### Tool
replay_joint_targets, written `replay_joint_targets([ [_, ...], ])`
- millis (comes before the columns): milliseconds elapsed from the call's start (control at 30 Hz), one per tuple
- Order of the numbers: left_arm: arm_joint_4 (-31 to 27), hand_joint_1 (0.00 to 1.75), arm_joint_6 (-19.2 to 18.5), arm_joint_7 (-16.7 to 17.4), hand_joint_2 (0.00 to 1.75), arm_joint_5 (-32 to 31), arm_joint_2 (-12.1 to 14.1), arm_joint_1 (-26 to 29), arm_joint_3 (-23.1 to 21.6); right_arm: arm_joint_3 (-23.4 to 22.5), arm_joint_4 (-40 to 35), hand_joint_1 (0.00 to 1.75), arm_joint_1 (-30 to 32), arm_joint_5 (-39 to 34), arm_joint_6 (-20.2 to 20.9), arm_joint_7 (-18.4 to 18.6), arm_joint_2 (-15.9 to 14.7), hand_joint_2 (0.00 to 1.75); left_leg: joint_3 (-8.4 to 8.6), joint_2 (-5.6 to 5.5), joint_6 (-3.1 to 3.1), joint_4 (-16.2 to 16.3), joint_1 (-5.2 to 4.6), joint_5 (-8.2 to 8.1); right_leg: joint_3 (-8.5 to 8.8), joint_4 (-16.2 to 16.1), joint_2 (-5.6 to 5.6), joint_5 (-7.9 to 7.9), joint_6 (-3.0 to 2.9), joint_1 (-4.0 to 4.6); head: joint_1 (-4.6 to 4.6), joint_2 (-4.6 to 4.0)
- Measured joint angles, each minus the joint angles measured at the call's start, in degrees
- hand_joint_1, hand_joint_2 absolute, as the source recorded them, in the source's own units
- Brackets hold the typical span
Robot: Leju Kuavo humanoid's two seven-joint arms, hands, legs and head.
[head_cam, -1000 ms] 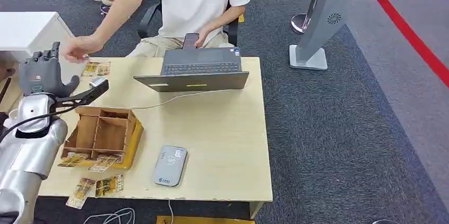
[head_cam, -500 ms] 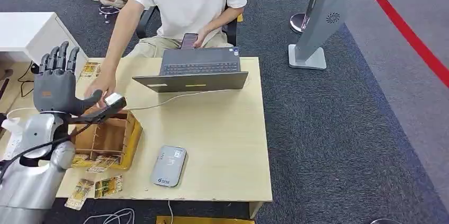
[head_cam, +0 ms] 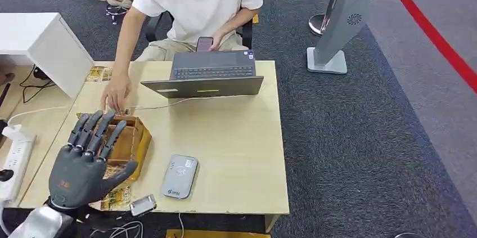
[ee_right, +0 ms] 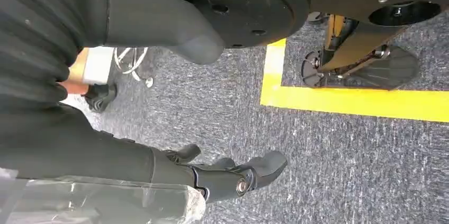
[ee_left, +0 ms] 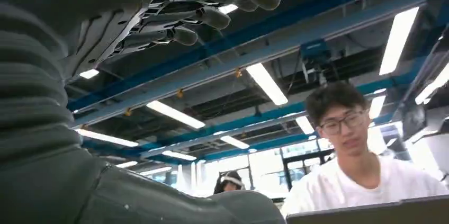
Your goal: Pass the card to the sensor for recognition and then transmit it.
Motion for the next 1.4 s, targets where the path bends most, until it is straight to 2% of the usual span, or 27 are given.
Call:
replay_joint_targets([
  [100, -0.3, 0.0, 5.4, -0.5, 1.75, -1.5, 1.9, 4.3, -0.1, 0.0, 0.0, 0.0, 0.0, 0.6, 0.0, 0.0, 0.0, 1.75, 0.0, 0.0, 0.0, 0.0, 0.0, 0.0, 0.01, 0.0, 0.0, -0.01, 0.0, 0.0, -0.02, 0.0],
  [200, -0.2, 0.0, 7.8, -0.2, 1.75, -1.7, 2.7, 7.5, -0.1, 0.0, 0.0, 0.0, 0.0, 0.6, 0.0, -0.1, -0.1, 1.75, -0.01, -0.04, 0.0, 0.0, 0.0, 0.0, 0.02, 0.0, -0.04, -0.01, 0.0, 0.0, -0.02, 0.0],
  [300, -0.1, 0.0, 9.8, 2.4, 1.75, -2.7, 3.4, 9.9, -0.5, 0.0, 0.0, 0.0, 0.0, 0.6, 0.1, -0.2, -0.1, 1.75, -0.02, -0.04, 0.03, 0.0, 0.0, -0.03, 0.04, 0.0, -0.05, -0.02, 0.0, 0.0, -0.02, 0.0],
  [333, 0.0, 0.0, 10.1, 3.6, 1.75, -3.1, 3.7, 10.6, -0.9, 0.0, 0.0, 0.0, 0.0, 0.5, 0.3, -0.4, -0.1, 0.0, -0.02, -0.05, 0.03, 0.0, -0.01, -0.03, 0.04, 0.0, -0.06, -0.02, 0.0, -0.01, 0.0, 0.0],
  [533, 1.2, 0.0, 10.4, 9.1, 1.75, -3.6, 4.6, 13.8, -2.4, 0.0, 0.0, 0.0, -0.1, -0.1, 1.0, -1.4, -0.2, 0.0, -0.02, -0.05, 0.04, 0.0, -0.01, -0.06, 0.05, 0.0, -0.09, -0.02, 0.01, -0.01, 0.02, 0.0],
  [567, 1.3, 0.0, 10.4, 9.6, 1.75, -3.6, 4.7, 14.1, -2.6, 0.0, 0.0, 0.0, -0.1, -0.1, 1.0, -1.4, -0.2, 1.75, -0.02, -0.07, 0.04, 0.0, 0.0, -0.06, 0.07, 0.0, -0.12, -0.02, 0.01, -0.01, 0.02, 0.0],
  [700, 2.9, 0.0, 10.4, 12.7, 1.75, -1.6, 4.8, 16.2, -2.8, -0.1, 0.0, 0.0, -0.1, -0.1, 1.0, -2.2, -0.2, 1.75, 0.02, -0.06, 0.04, 0.0, 0.0, -0.06, 0.07, 0.0, -0.1, -0.03, -0.01, 0.0, 0.0, 0.0],
  [867, 4.9, 0.0, 10.4, 12.4, 1.75, -0.2, 5.1, 18.1, -2.7, -0.3, 0.0, 0.0, -0.3, -0.2, 1.0, -2.9, -0.3, 1.75, 0.01, -0.07, 0.04, 0.0, 0.0, -0.07, 0.08, 0.0, -0.12, -0.05, -0.02, 0.0, -0.02, 0.0],
  [933, 5.9, 0.0, 10.4, 11.2, 1.75, 1.3, 5.0, 18.7, -2.0, -0.5, 0.0, 0.0, -0.3, 0.0, 1.1, -3.0, -0.3, 1.75, 0.0, -0.09, 0.04, 0.0, 0.0, -0.06, 0.09, 0.0, -0.13, -0.05, -0.02, 0.0, -0.02, 0.0],
  [1000, 7.4, 0.0, 10.4, 7.4, 1.75, 3.3, 4.2, 19.9, 0.3, -0.8, 0.0, 0.0, -0.3, 0.2, 1.2, -3.3, -0.3, 1.75, 0.01, -0.07, 0.04, 0.0, 0.0, -0.07, 0.08, 0.0, -0.11, -0.05, -0.03, 0.0, 0.0, 0.0],
  [1067, 9.0, 0.0, 10.4, 1.5, 1.75, 5.1, 2.8, 20.4, 3.3, -0.8, 0.0, 0.0, -0.2, 0.4, 1.2, -3.5, -0.3, 1.75, -0.01, -0.08, 0.04, 0.0, 0.0, -0.06, 0.09, 0.0, -0.13, -0.05, -0.03, 0.0, 0.02, 0.0],
  [1133, 11.8, 0.0, 10.4, -13.0, 1.75, 6.9, -1.2, 20.8, 10.5, -0.8, 0.0, 0.0, -0.3, 0.6, 1.2, -3.6, -0.3, 1.75, 0.01, -0.11, 0.04, 0.0, -0.01, -0.06, 0.09, 0.0, -0.14, -0.05, -0.02, -0.01, -0.02, 0.0],
  [1200, 14.8, 0.0, 10.4, -25.1, 1.75, 7.8, -6.0, 20.3, 19.2, -0.8, 0.1, 0.0, -0.2, 0.7, 1.2, -3.7, -0.3, 1.75, 0.0, -0.09, 0.04, 0.0, -0.01, -0.06, 0.09, 0.0, -0.13, -0.05, -0.02, -0.01, 0.02, 0.0],
  [1233, 16.4, 0.0, 10.4, -32.2, 1.75, 7.7, -8.6, 19.8, 23.7, -0.8, 0.1, 0.0, -0.2, 0.8, 1.2, -3.7, -0.3, 1.75, 0.01, -0.09, 0.04, 0.0, -0.01, -0.06, 0.09, 0.0, -0.13, -0.05, -0.02, -0.01, -0.04, 0.0],
  [1267, 17.7, 0.0, 10.4, -35.6, 1.75, 7.7, -10.7, 19.3, 27.7, -0.8, 0.1, 0.0, -0.3, 1.1, 1.2, -3.7, -0.3, 1.75, 0.01, -0.09, 0.04, 0.0, 0.0, -0.07, 0.09, 0.0, -0.13, -0.05, -0.02, 0.0, 0.0, 0.0],
  [1333, 19.8, 0.0, 10.4, -40.3, 1.75, 7.3, -14.0, 18.1, 34.6, -0.8, 0.2, 0.0, -0.3, 1.2, 1.2, -3.7, -0.3, 1.75, 0.01, -0.1, 0.04, 0.0, 0.0, -0.06, 0.1, 0.0, -0.14, -0.05, -0.02, 0.0, -0.02, 0.0],
  [1400, 21.7, 0.0, 10.4, -43.5, 1.75, 6.8, -16.6, 17.0, 40.6, -0.8, 0.2, 0.0, -0.3, 1.4, 1.2, -3.7, -0.3, 1.75, 0.02, -0.1, 0.04, 0.0, 0.01, -0.06, 0.1, 0.0, -0.13, -0.05, -0.03, 0.0, 0.02, 0.0],
])
